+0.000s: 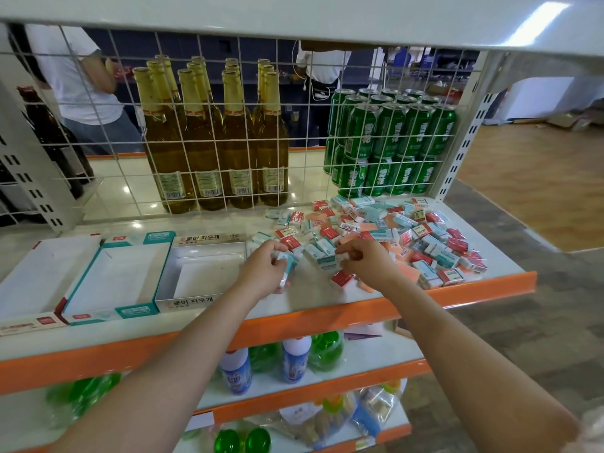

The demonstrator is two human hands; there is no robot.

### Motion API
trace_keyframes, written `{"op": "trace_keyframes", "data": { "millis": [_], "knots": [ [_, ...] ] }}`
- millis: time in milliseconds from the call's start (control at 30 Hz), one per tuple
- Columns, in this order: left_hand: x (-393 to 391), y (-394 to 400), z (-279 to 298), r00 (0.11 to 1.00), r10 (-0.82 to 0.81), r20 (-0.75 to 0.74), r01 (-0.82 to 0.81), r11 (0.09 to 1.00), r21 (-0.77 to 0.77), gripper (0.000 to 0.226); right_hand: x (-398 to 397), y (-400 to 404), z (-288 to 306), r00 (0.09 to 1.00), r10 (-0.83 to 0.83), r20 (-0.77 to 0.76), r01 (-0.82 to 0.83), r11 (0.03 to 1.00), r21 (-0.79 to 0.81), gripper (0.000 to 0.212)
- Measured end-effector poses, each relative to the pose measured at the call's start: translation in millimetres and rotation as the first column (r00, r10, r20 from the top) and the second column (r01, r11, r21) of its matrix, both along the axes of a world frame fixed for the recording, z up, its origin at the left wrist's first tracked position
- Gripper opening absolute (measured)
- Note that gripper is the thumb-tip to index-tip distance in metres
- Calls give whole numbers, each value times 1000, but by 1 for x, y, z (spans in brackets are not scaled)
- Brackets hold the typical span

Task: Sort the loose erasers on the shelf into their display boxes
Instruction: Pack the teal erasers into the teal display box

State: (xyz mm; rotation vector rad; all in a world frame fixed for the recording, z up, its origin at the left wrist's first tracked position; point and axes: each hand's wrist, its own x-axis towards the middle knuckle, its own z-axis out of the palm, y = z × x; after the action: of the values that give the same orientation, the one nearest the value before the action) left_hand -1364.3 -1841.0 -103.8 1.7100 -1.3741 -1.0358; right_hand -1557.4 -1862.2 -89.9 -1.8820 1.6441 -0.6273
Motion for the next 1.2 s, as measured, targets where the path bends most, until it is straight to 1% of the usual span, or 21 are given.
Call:
{"op": "trace_keyframes", "data": {
  "millis": [67,133,200,300,467,533,567,667,733,833,900,967,1000,1033,1133,1200],
  "knots": [
    [-3,-1,2,999,-37,-11,38,998,45,33,-1,-1,-1,1000,-14,23,14,1000,-4,28],
    [-6,-2,3,996,-79,34,77,994,74,49,-1,-2,-1,998,-25,55,25,1000,0,28],
    [-6,-4,3,993,-85,86,79,994,73,55,-1,-1,-2,995,-34,89,33,999,10,28],
    [-3,-3,2,997,-52,64,50,998,33,43,1,-1,-2,993,-41,111,39,999,23,30],
    [3,2,1,994,40,-102,-41,999,-7,30,5,-2,-3,983,-55,175,47,998,49,35],
    [6,3,1,992,74,-100,-77,997,-32,27,8,-2,-4,981,-53,185,47,998,36,35],
    [7,3,1,991,90,-100,-95,994,-45,26,9,-3,-5,986,-47,159,46,999,15,34],
    [10,4,3,984,131,-122,-141,987,-78,25,12,-3,-4,999,-21,-28,19,998,-66,34],
    [12,4,4,983,154,-98,-163,982,-96,29,16,-3,-3,994,16,-107,-26,995,-92,34],
    [17,5,4,979,187,-82,-196,973,-125,28,29,-3,0,987,75,-141,-94,987,-129,33],
    [20,7,5,974,208,-85,-218,967,-128,30,39,-5,0,989,74,-125,-92,986,-140,31],
    [24,8,5,972,221,-75,-229,964,-132,32,48,-7,-2,991,58,-117,-75,986,-151,22],
    [26,9,5,973,222,-67,-229,964,-138,32,50,-8,-3,988,59,-141,-80,985,-150,16],
    [27,9,6,973,223,-60,-230,963,-142,33,50,-8,-4,983,64,-173,-88,987,-134,14],
    [30,8,6,971,233,-55,-238,960,-146,35,48,-7,-9,962,106,-252,-111,994,-9,14],
    [30,8,6,970,238,-55,-243,959,-145,35,47,-5,-11,931,160,-327,-166,986,11,20]
  ]
}}
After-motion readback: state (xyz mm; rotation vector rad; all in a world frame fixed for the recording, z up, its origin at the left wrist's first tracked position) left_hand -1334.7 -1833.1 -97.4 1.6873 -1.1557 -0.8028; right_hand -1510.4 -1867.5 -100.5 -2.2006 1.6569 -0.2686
